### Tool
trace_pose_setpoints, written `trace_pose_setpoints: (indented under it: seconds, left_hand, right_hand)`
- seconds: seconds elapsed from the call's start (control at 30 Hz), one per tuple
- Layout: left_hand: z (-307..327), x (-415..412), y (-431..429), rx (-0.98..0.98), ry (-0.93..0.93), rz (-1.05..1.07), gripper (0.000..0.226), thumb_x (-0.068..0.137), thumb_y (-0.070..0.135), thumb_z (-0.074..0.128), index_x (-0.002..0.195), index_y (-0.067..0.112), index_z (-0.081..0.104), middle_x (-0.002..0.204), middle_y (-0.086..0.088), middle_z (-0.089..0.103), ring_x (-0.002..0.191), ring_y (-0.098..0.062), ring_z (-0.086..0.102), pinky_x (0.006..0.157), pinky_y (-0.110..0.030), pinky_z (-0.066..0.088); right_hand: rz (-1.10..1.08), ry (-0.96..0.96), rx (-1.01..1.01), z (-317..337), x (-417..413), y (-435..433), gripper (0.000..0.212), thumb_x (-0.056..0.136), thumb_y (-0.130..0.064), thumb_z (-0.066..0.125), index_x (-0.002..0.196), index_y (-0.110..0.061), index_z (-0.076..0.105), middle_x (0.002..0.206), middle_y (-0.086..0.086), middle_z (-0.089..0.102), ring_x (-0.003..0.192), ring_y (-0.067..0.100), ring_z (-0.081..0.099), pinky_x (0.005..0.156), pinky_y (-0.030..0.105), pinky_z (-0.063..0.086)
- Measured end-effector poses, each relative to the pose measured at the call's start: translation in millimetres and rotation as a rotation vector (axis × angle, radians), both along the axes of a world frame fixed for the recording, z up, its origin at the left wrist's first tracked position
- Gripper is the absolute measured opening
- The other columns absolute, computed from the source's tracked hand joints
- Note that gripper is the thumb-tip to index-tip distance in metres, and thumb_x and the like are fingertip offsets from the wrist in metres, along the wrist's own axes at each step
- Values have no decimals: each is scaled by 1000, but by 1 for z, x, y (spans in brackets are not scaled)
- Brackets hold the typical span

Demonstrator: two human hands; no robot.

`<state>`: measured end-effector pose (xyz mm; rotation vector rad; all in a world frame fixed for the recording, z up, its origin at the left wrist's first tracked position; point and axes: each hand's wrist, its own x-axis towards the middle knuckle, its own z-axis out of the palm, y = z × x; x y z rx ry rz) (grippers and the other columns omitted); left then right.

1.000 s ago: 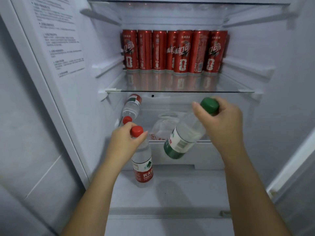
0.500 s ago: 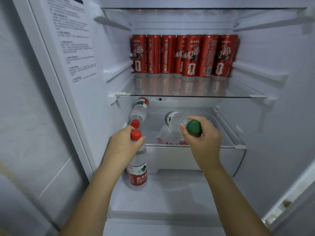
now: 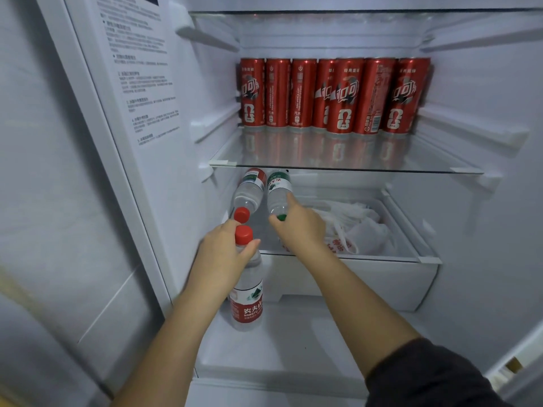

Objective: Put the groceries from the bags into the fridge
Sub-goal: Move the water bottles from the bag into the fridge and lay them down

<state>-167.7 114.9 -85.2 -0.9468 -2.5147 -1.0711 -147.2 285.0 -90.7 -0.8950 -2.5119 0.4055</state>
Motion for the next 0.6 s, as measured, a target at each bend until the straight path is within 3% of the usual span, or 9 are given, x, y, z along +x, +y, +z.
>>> trace_pose_setpoints:
  seconds: [0.13, 0.27, 0.37, 0.43, 0.6]
  left_hand:
    - [-1, 0, 1, -7, 5, 8, 29, 87, 35, 68, 102, 13, 58, 86, 2, 52, 78, -17, 45, 67, -25, 28]
    - [-1, 1, 2, -2, 1, 11, 30, 87, 36, 68, 102, 12, 58, 86, 1, 53, 79, -18, 47, 68, -25, 31]
    - [0, 2, 1, -15, -8, 17, 32, 87, 37, 67, 104, 12, 57, 88, 1, 54, 80, -19, 48, 70, -26, 33]
    - [1, 2, 1, -29, -12, 19, 33, 88, 39, 66, 106, 13, 56, 90, 1, 54, 81, -18, 48, 71, -25, 34]
    - [6, 1, 2, -95, -71, 10, 35, 88, 41, 65, 105, 12, 54, 87, 0, 56, 80, -21, 50, 69, -27, 36]
  right_hand:
    - [41, 17, -104, 3, -24, 4, 60, 90, -46, 53, 140, -17, 37, 102, 12, 66, 93, 33, 60, 67, 33, 44]
    - [97, 35, -193, 3, -30, 7, 57, 88, -46, 52, 138, -19, 40, 110, 13, 65, 99, 34, 60, 77, 38, 52]
    - [122, -17, -332, 10, -31, 17, 62, 94, -45, 42, 152, -28, 26, 136, 15, 54, 118, 35, 53, 92, 39, 44]
    - [138, -7, -418, 19, -36, 26, 62, 98, -41, 39, 155, -24, 21, 150, 15, 41, 133, 35, 42, 103, 39, 37]
    - [192, 30, -504, 26, -45, 33, 62, 99, -38, 44, 154, -18, 24, 158, 10, 31, 141, 30, 33, 110, 37, 32]
